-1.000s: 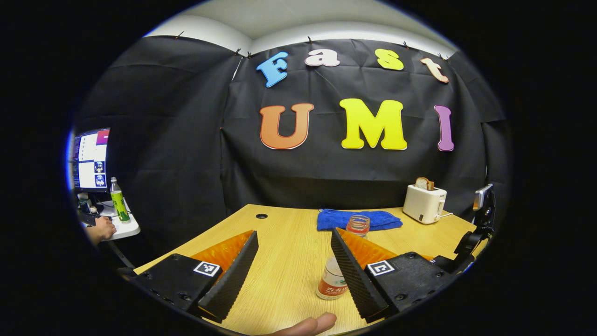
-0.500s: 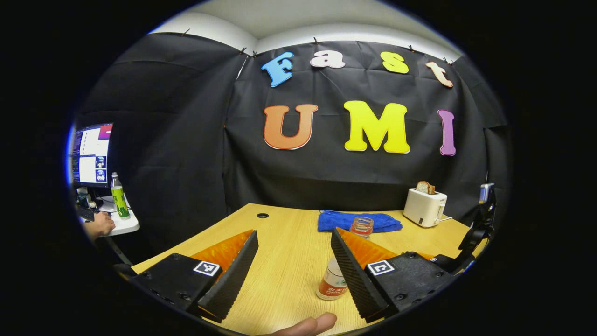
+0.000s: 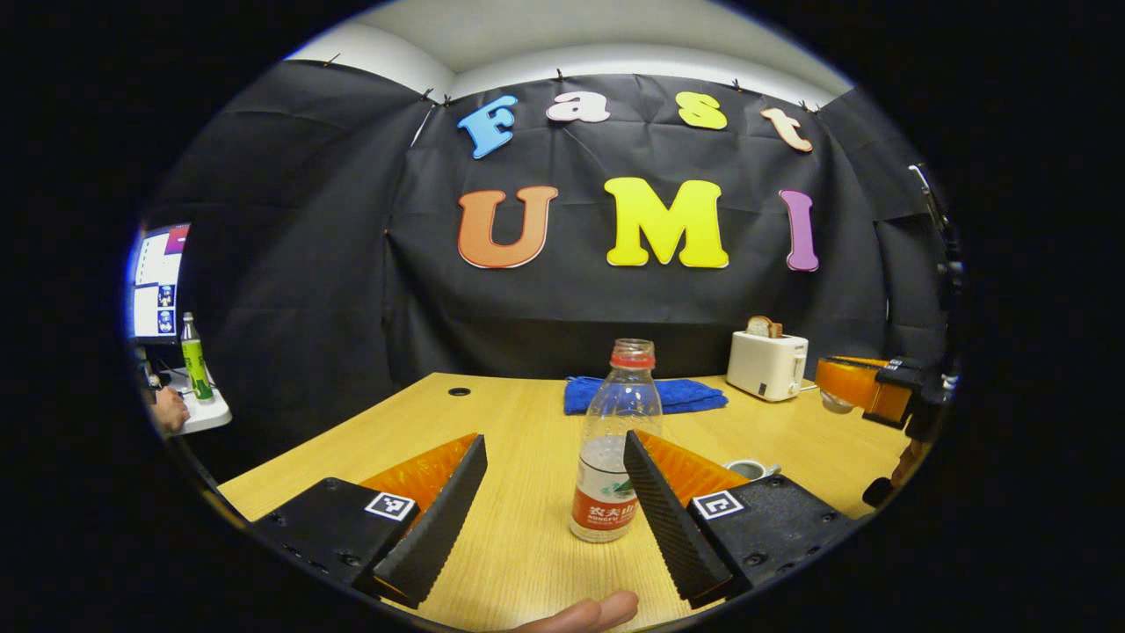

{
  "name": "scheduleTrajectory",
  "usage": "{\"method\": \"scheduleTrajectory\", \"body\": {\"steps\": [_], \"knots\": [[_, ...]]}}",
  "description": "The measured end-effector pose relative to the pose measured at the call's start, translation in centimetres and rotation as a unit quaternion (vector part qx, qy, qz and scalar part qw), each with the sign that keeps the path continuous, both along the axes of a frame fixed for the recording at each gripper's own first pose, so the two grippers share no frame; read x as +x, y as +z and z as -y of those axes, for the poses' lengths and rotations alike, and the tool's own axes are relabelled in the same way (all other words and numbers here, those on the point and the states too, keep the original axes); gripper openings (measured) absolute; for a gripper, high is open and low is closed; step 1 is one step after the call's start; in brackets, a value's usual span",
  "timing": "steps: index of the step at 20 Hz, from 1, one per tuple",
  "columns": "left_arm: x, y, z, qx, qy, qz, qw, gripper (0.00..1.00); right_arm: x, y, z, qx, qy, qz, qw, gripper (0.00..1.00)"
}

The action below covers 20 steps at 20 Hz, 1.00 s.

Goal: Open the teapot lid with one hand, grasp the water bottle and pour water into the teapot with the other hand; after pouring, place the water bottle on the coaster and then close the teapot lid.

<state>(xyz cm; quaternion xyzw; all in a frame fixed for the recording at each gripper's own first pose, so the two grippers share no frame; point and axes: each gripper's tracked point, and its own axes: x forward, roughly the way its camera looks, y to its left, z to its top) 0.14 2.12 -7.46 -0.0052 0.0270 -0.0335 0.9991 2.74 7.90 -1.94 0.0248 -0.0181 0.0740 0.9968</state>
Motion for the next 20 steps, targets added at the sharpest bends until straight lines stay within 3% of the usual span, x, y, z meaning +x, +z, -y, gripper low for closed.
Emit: {"method": "scheduleTrajectory", "body": {"steps": [4, 20], "knots": [[0.9, -2.9, 2.3, -0.029, -0.044, -0.014, 0.999, 0.99, -1.2, 1.3, 2.6, 0.016, -0.017, 0.020, 1.000, 0.00], [7.2, -4.2, 4.1, 0.014, -0.057, -0.026, 0.998, 0.95, -0.3, 0.2, 4.0, 0.014, -0.028, 0.001, 1.000, 0.00]]}}
